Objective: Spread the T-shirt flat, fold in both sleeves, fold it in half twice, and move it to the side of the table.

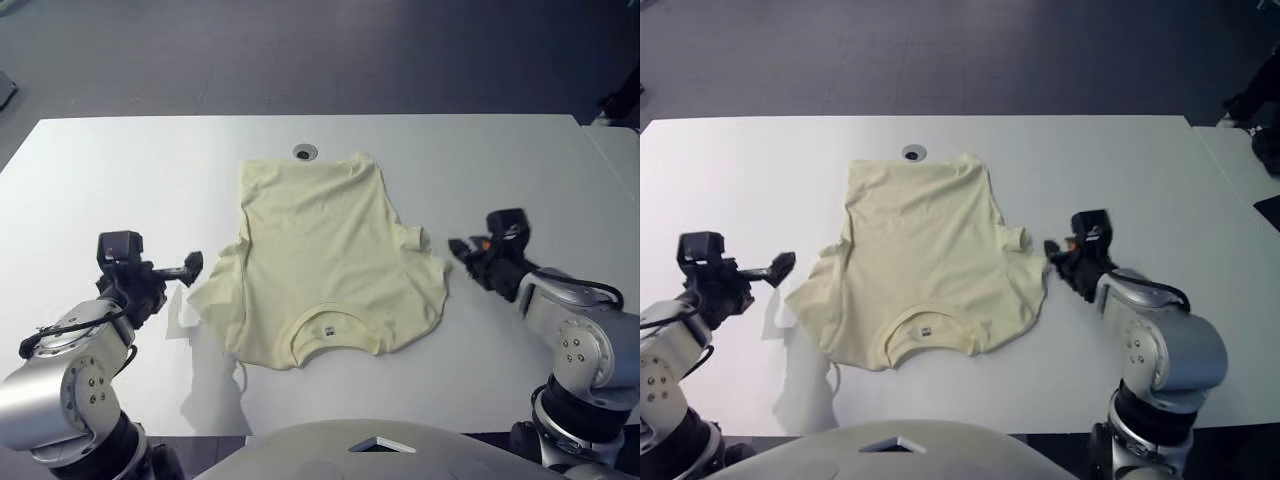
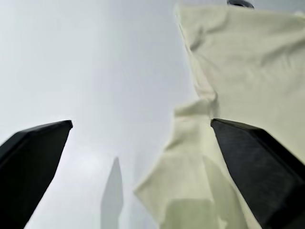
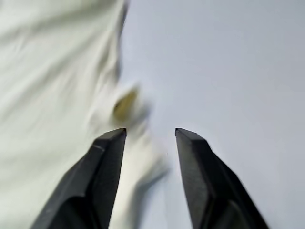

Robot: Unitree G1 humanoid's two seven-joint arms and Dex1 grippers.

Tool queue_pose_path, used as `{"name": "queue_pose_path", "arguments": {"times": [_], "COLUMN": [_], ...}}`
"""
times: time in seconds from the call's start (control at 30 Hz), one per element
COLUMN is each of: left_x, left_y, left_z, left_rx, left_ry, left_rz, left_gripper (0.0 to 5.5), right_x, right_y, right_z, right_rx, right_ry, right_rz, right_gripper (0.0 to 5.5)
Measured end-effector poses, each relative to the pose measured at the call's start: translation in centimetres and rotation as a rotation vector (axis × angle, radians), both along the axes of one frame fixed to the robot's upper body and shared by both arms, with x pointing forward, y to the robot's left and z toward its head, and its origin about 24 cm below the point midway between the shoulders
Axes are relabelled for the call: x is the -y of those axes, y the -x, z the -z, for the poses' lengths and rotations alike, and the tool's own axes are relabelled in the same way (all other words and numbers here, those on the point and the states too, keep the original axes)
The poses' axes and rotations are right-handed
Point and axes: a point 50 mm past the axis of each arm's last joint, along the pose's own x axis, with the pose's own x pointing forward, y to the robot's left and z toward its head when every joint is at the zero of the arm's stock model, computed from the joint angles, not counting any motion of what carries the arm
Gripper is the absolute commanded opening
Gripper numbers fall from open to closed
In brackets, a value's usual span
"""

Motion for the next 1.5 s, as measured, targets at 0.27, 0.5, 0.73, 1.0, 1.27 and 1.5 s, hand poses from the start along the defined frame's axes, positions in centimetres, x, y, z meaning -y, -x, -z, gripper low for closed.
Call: {"name": "queue_pose_path", "arguments": {"times": [0.27,0.5,0.73,1.0,1.27,1.5], "left_x": [-0.6,-1.0,-1.4,-1.5,-2.0,-1.9], "left_y": [1.0,1.1,1.3,1.6,1.4,1.2], "left_z": [3.7,4.5,5.0,5.2,5.4,5.5], "left_rx": [-0.193,-0.174,-0.167,-0.178,-0.192,-0.194], "left_ry": [0.128,0.205,0.205,0.193,0.173,0.155], "left_rz": [0.114,0.146,0.136,0.143,0.148,0.168], "left_gripper": [5.21,4.15,2.98,1.73,0.37,0.02], "right_x": [-0.6,-1.0,-1.2,-1.4,-1.5,-1.6], "right_y": [-0.3,-0.6,-0.7,-0.7,-0.6,-0.6], "right_z": [-1.1,-1.1,-0.9,-0.7,-0.5,-0.4], "right_rx": [0.111,0.112,0.101,0.096,0.085,0.082], "right_ry": [-0.018,-0.02,-0.022,-0.017,-0.009,-0.008], "right_rz": [0.063,0.044,0.028,0.016,0.016,0.014], "right_gripper": [3.73,4.77,5.4,5.4,5.4,5.4]}}
